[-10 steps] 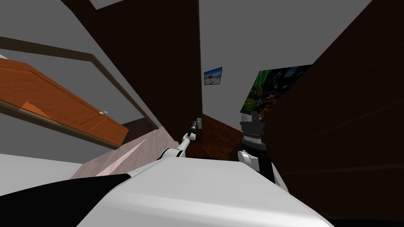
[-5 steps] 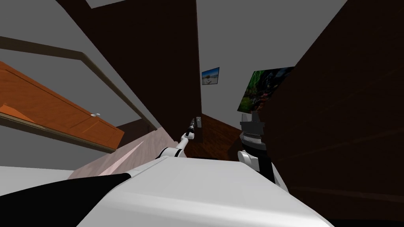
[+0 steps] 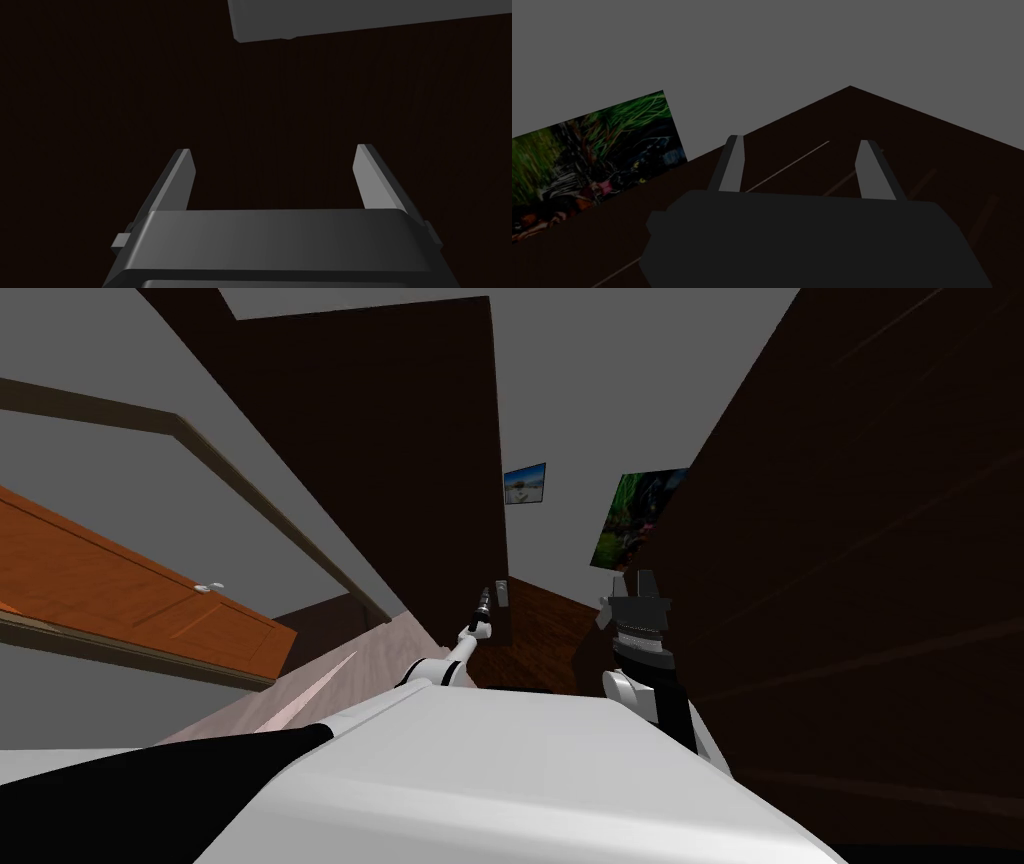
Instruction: Push the door open
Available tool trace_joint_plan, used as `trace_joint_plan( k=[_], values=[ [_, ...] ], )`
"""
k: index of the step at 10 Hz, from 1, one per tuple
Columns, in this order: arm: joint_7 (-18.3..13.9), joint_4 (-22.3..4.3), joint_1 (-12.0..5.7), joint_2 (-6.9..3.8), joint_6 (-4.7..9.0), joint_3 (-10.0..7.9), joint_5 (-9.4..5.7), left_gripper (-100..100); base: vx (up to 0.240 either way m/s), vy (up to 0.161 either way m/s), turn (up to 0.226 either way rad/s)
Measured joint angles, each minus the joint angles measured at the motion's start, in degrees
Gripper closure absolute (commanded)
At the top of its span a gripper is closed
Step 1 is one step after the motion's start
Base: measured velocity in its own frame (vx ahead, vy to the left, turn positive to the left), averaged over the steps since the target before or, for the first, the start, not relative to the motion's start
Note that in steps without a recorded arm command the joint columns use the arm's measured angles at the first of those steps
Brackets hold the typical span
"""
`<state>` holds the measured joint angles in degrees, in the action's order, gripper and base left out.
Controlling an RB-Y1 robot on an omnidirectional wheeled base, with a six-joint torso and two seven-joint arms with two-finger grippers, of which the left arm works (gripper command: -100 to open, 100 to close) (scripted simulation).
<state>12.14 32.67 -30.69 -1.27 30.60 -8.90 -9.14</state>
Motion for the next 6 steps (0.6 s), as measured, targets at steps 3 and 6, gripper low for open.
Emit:
trace_joint_plan(
  k=[3,6],
  values=[
    [3.23,-1.77,-1.17,0.24,0.89,-1.32,-3.43,-100,-0.116,0.021,-0.104],
    [6.6,-2.69,-1.91,1.44,1.72,-2.66,-6.7,-100,-0.113,-0.007,-0.12]
  ],
)
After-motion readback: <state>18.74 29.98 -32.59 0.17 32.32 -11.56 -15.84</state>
